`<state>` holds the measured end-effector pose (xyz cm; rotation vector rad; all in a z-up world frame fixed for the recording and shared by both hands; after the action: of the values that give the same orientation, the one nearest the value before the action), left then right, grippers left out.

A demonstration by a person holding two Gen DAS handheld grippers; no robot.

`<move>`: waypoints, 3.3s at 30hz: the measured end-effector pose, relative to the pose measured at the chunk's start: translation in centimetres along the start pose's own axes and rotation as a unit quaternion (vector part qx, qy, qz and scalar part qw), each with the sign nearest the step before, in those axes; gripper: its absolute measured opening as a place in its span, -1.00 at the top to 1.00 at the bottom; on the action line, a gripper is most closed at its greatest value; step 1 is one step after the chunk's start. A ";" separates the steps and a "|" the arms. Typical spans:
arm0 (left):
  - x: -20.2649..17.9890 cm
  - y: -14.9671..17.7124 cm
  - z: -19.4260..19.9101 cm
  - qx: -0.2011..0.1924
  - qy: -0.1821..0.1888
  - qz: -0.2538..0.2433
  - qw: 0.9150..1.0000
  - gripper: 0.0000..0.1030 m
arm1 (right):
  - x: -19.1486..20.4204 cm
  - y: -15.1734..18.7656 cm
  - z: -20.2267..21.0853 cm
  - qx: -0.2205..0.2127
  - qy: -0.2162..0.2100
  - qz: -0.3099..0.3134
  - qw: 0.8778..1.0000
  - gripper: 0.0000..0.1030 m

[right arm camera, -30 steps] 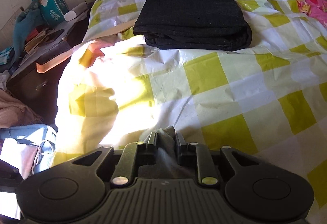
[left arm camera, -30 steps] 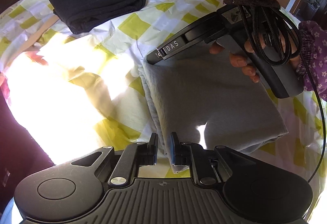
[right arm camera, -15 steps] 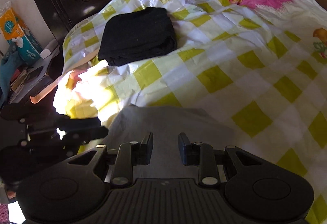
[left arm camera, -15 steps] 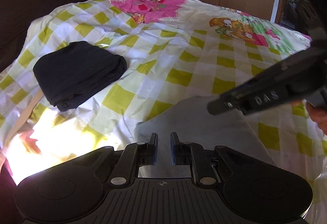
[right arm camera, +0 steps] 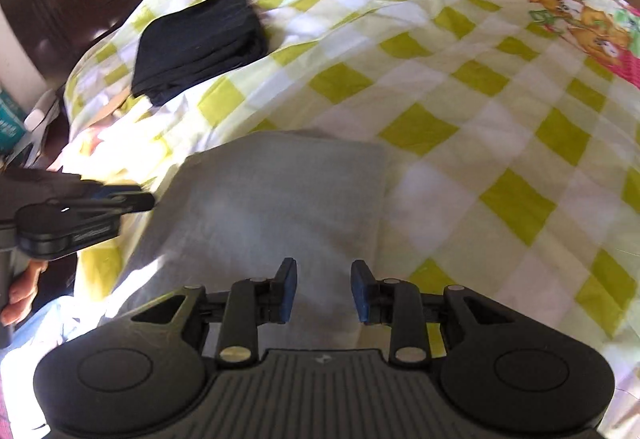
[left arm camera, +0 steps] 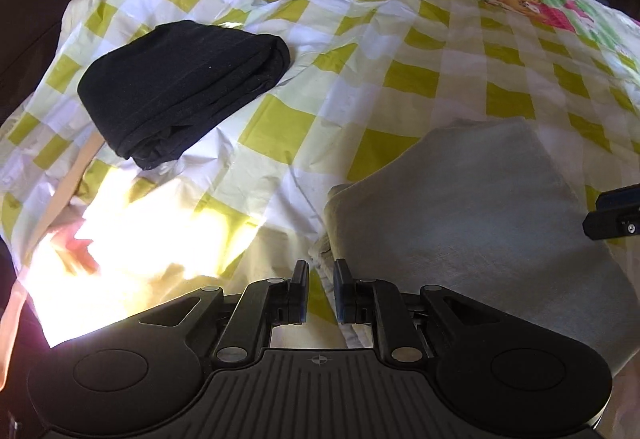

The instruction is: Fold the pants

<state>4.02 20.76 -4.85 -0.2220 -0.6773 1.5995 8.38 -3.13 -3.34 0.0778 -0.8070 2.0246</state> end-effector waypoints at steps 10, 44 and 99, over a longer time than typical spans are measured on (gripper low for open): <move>0.2 1.5 0.9 0.023 0.065 0.041 0.997 0.32 | -1.9 1.4 -3.2 0.028 -0.047 -0.071 0.996 -0.07; -7.3 -0.5 0.4 0.041 0.137 -0.004 0.990 0.72 | -5.9 4.1 1.3 -0.019 -0.097 -0.205 0.974 0.42; -20.8 -3.9 -0.1 -0.022 0.072 -0.008 0.997 0.88 | -11.7 -8.7 -7.4 -0.031 -0.047 0.076 0.996 0.58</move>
<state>10.71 0.89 -7.87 -0.3598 -0.6020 1.5376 23.74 -4.45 -8.80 0.0797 -0.9591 2.1500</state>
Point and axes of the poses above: each gripper's, at about its wrist camera, not at the fingertips, and z roughly against the way its jaws point, x to its left, y to its underside, the point moved 5 cm from there along -z, roughly the way its jaws point, and after that the axes turned 10 degrees about -y, right-handed, at the moved point
